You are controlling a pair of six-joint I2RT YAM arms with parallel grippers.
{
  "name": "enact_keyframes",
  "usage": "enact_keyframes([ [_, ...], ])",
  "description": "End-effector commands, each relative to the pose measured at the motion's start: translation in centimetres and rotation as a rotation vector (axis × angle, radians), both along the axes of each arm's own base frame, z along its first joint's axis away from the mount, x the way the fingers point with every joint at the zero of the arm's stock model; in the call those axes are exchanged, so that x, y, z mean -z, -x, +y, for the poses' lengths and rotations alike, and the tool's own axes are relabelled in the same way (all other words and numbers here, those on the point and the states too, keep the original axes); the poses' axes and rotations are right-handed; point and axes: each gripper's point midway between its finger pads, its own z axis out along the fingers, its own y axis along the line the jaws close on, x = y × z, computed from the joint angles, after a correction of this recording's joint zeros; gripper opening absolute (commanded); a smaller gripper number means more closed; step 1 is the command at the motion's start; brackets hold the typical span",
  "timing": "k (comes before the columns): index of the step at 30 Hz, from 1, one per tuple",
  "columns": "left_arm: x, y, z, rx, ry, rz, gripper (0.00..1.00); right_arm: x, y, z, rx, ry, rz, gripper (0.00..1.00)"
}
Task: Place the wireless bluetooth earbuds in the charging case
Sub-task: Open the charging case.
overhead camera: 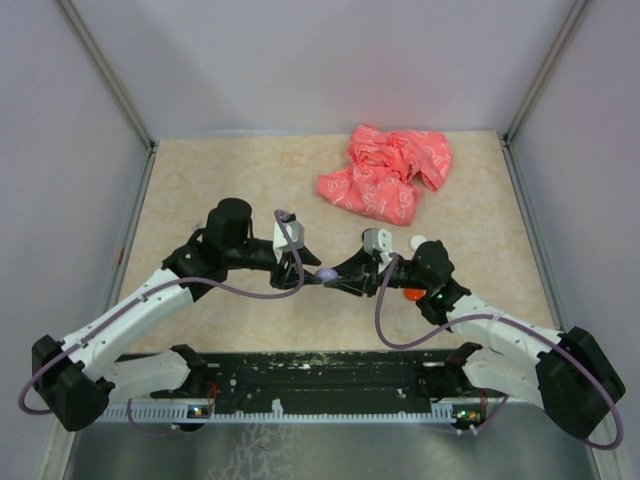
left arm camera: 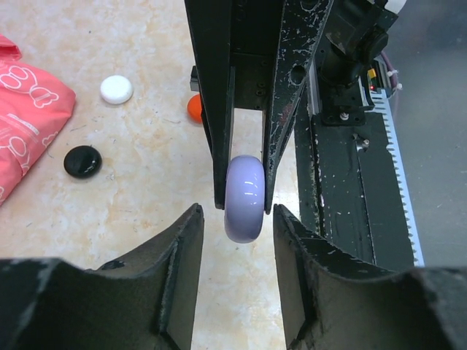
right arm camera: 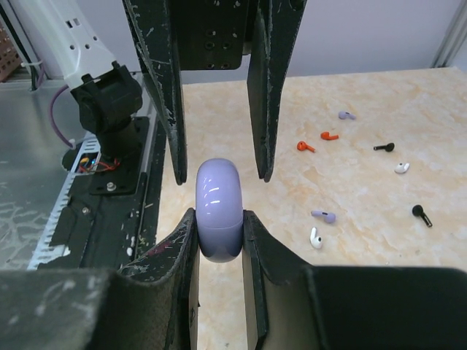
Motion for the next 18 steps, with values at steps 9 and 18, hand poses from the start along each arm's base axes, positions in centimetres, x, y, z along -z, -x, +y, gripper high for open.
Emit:
enact_keyframes([
  [9,0.4,-0.6,-0.6,-0.012,0.035,0.024,0.52,-2.4,-0.3,-0.3,0.031,-0.085,-0.057,0.0],
  [18,0.3,-2.1,-0.6,-0.091,0.03,0.031,0.52,-2.2,0.0,-0.2,0.008,-0.083,-0.054,0.0],
])
